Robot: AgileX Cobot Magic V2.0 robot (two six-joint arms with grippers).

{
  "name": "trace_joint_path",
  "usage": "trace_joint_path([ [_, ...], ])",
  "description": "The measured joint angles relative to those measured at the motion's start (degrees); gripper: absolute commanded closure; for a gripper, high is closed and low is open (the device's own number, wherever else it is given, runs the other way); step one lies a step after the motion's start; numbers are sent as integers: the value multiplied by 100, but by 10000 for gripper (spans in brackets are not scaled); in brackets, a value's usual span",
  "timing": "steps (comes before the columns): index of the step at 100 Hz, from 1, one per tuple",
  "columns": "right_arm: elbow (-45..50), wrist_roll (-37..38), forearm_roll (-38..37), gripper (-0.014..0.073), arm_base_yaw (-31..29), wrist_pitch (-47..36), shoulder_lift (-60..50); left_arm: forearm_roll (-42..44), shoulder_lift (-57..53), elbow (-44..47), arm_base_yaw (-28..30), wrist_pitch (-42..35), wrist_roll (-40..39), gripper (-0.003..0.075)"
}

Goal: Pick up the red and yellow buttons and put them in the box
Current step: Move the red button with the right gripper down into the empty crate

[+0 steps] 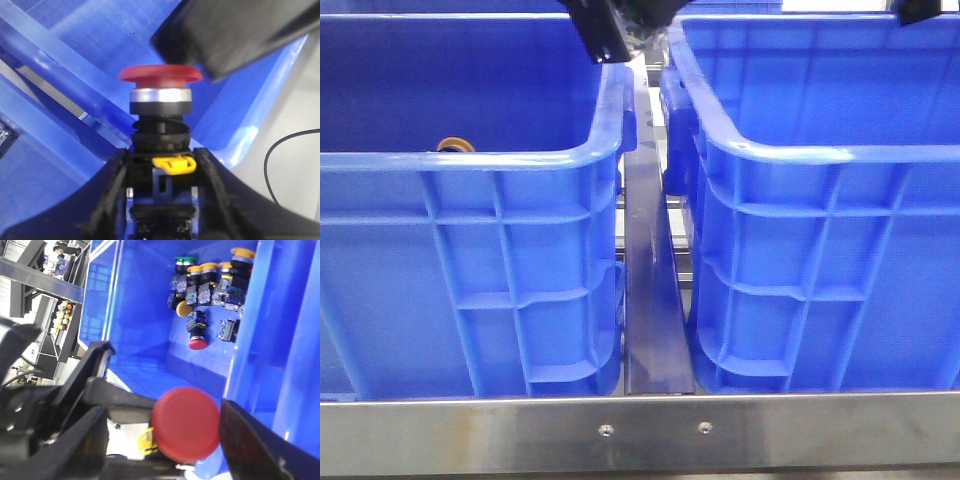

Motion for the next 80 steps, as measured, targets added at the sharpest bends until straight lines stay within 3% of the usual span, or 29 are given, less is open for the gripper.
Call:
trace_joint_path([
  [33,-3,0,0,107,144,-8,264,12,0,0,0,0,0,567],
  [57,-3,0,-11,372,144,4,272,12,-5,0,0,-22,0,567],
  [80,-3,0,-11,393,144,4,272,12,-5,0,0,-31,0,564],
])
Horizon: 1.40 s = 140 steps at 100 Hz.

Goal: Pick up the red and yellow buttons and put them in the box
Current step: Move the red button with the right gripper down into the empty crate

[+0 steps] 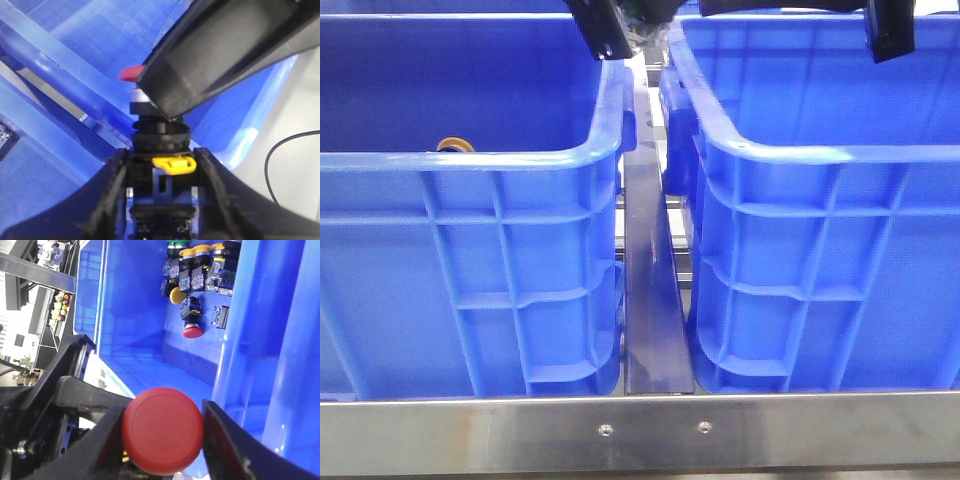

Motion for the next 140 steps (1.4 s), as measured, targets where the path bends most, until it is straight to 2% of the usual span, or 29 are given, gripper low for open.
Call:
trace_joint_path([
  [6,0,0,0,393,0,0,0,0,0,0,0,0,0,540],
  [11,0,0,0,393,0,0,0,0,0,0,0,0,0,489],
  [26,0,0,0,393,0,66,0,0,0,0,0,0,0,210],
  [31,0,0,0,393,0,91,0,0,0,0,0,0,0,179],
  [48,-114,0,0,393,-89,124,0,0,0,0,0,10,0,176],
  [69,-608,-298,0,393,-847,162,0,0,0,0,0,36,0,177],
  [83,-708,-1073,0,393,-1401,107,0,0,0,0,0,45,0,177],
  [95,-718,-1942,-16,393,-1628,-197,0,0,0,0,0,49,0,177],
  [119,-718,-3650,-183,393,-1658,-1343,0,0,0,0,0,71,0,177],
  [140,-718,-4379,-173,393,-1646,-2444,48,0,0,0,0,71,0,177],
])
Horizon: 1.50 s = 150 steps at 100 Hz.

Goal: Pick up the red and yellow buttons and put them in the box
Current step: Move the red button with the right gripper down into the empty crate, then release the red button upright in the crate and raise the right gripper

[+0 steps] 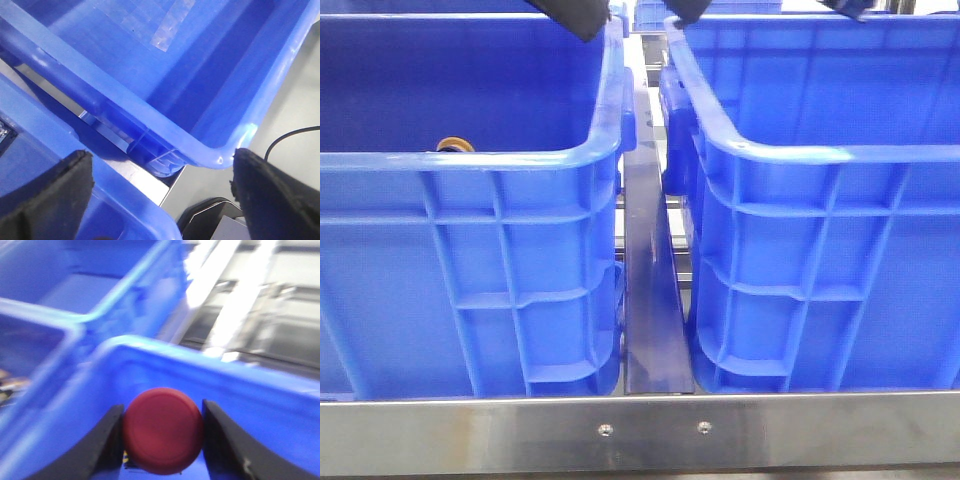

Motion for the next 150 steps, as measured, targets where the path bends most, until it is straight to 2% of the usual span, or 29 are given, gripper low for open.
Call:
trace_joint_path([
  [34,0,-581,116,393,545,-1350,877,0,0,0,0,0,0,177],
  [90,-491,-642,198,393,644,-1922,2317,0,0,0,0,0,0,177],
  [117,-544,-642,284,385,644,-1955,2494,0,0,0,0,0,0,177],
  [127,-544,-642,284,308,644,-1955,2504,0,0,0,0,0,0,177],
  [142,-544,-656,284,90,644,-1955,2527,0,0,0,0,0,0,177],
  [150,-544,-656,284,43,644,-1955,2548,0,0,0,0,0,0,177],
])
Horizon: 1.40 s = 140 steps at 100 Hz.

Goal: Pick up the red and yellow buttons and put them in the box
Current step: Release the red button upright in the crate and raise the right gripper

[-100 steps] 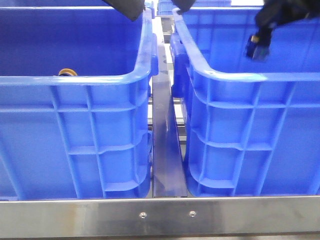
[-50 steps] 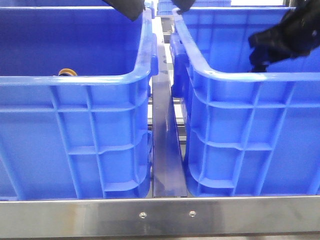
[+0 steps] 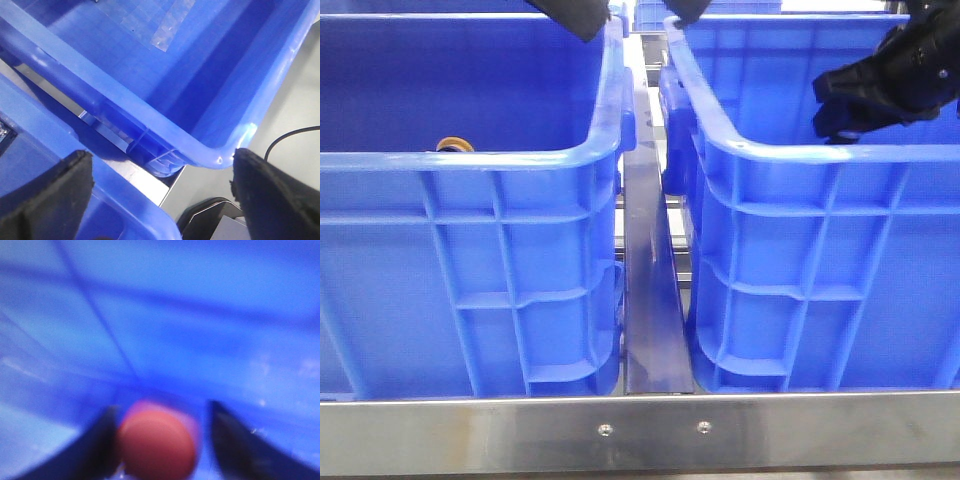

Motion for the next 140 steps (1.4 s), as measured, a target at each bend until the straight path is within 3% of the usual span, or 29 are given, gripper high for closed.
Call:
trace_joint_path([
  [58,193,-3,0,46,0,191,-685,0,0,0,0,0,0,177],
  [123,2946,-12,0,46,0,244,-4291,10,0,-61,0,71,-11,178],
  [140,3419,-12,0,46,0,254,-4986,10,0,-61,368,247,-126,178],
])
